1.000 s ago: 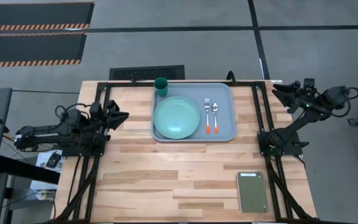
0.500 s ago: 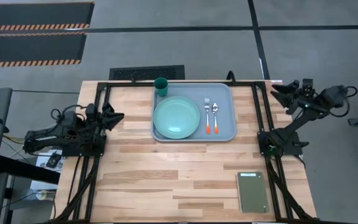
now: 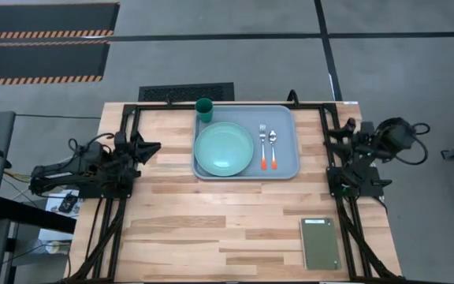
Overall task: Pick and place plate/cup/fork/spoon on tray
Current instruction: Return to Home Position
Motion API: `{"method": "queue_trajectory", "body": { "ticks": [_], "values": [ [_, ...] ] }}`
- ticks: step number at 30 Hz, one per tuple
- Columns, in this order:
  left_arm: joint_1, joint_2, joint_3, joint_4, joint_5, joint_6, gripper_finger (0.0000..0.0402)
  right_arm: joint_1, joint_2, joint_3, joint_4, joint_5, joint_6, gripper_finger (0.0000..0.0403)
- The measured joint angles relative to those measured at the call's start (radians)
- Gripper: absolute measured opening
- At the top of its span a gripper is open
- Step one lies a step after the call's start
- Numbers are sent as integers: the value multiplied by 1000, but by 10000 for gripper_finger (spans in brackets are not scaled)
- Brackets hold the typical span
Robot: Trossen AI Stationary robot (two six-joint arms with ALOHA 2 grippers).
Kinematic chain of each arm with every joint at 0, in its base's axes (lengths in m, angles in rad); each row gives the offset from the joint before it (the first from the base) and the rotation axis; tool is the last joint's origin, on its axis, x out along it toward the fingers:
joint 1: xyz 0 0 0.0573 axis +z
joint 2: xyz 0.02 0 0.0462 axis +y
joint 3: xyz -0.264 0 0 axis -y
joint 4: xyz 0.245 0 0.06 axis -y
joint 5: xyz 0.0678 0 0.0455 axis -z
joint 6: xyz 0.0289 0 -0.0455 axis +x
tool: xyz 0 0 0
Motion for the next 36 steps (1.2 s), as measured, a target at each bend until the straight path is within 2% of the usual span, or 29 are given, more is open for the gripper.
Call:
{"method": "queue_trajectory", "body": {
  "ticks": [5, 14, 23, 28, 33, 36],
  "values": [
    [0, 0, -9, -47, -1, -5, 46, 29, 0, -95, 120, -1, -35, 260],
    [0, -3, -200, 130, 3, -74, 46, 27, 0, -239, 248, -25, -29, 260],
    [0, -2, -199, 122, -17, -81, 46, 27, 0, -388, 375, -54, -33, 260],
    [0, -2, -199, 121, -17, -56, 46, 27, 0, -493, 471, -113, -62, 260],
    [0, -2, -200, 111, 9, -13, 46, 24, 0, -591, 551, -119, -52, 260],
    [0, -2, -200, 91, 8, 3, 46, 3, 5, -604, 576, -124, -23, 260]
  ]
}}
